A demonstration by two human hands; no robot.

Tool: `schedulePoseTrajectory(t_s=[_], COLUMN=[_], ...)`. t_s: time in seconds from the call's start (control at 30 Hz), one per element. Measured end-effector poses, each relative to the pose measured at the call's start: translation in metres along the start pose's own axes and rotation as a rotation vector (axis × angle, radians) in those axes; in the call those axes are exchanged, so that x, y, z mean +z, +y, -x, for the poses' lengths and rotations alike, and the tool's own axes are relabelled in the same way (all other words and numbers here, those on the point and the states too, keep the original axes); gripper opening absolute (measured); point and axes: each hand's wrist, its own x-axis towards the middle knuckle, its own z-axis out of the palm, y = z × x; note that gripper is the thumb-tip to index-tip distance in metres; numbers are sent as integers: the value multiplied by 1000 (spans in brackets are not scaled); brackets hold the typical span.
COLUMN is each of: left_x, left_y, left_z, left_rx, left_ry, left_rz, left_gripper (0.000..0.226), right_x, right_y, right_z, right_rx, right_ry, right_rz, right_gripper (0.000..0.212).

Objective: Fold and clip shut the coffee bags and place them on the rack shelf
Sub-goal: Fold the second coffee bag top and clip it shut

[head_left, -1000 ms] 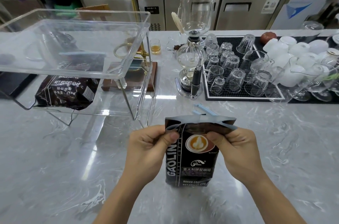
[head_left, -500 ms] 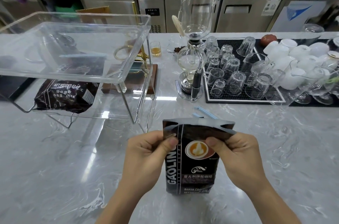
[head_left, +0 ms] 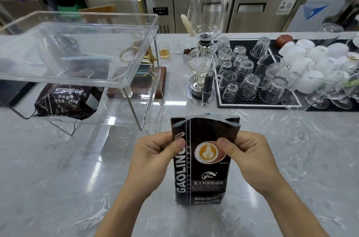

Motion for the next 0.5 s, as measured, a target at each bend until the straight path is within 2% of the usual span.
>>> schedulePoseTrajectory(t_s=[0.13,0.27,0.4,0.5], left_x=[-7,-10,-8,-6], left_y=[2,-2,-1,-2], left_z=[-7,-22,-32,-35], left_rx=[-137,-291,-331,-320], left_ry=[-84,-100,-58,11], left_rz=[97,134,138,123], left_gripper=[26,26,26,40], right_x=[-8,-8,-5,-4], right_y=[0,7,10,13], right_z=[-4,-16,-25,-28], right_rx=[125,288,331,330], right_ry=[-64,-41,-10,22], right_rz=[-66,-151,-199,-233], right_gripper=[26,26,31,37])
